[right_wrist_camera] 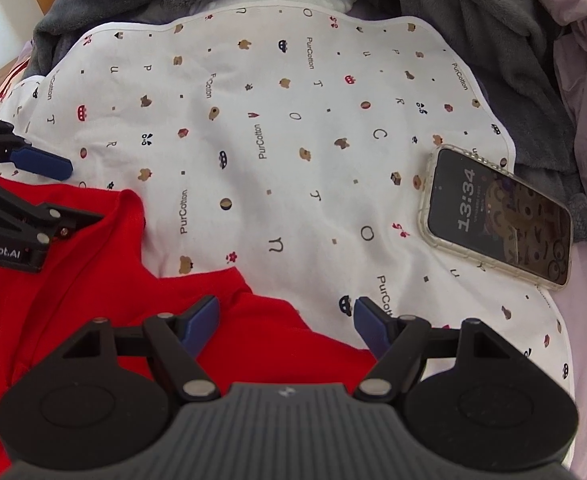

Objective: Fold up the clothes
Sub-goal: 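Lower both tools onto the red garment's hem, approaching its edge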

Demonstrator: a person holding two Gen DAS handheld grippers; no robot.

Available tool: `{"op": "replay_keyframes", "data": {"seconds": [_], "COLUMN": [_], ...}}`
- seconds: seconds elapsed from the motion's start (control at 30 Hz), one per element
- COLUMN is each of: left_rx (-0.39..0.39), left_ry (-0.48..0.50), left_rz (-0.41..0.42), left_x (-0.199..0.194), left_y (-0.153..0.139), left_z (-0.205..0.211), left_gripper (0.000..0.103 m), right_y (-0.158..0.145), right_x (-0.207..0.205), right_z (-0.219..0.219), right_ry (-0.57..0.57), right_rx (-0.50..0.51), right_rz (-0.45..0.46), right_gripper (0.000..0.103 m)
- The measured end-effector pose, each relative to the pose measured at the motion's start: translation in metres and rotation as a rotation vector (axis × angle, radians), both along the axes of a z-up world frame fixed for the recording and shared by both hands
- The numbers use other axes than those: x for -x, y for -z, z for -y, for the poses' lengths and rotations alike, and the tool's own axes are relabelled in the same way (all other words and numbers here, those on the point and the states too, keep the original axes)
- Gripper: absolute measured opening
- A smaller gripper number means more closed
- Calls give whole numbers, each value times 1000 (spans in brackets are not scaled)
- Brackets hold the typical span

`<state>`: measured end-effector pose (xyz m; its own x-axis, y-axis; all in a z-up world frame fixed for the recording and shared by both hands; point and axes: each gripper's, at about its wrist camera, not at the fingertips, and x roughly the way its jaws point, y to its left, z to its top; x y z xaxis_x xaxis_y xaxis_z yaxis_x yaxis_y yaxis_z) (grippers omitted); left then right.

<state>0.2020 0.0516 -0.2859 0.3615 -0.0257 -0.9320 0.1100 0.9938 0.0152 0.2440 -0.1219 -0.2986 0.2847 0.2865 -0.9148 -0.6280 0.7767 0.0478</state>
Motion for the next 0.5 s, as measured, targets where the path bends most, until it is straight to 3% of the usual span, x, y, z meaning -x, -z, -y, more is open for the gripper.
{"op": "replay_keyframes", "data": {"seconds": [0.5], "left_rx": [-51], "left_ry": [78], "left_rz": [-34], "left_x": [2], "left_y": [3], "left_z": [14], "left_gripper": [64], "right_y": [5], "right_x": [9], "right_z": [-1], "right_ry": [8], "right_rx": [-28], "right_rz": [-71], "right_gripper": [45]}}
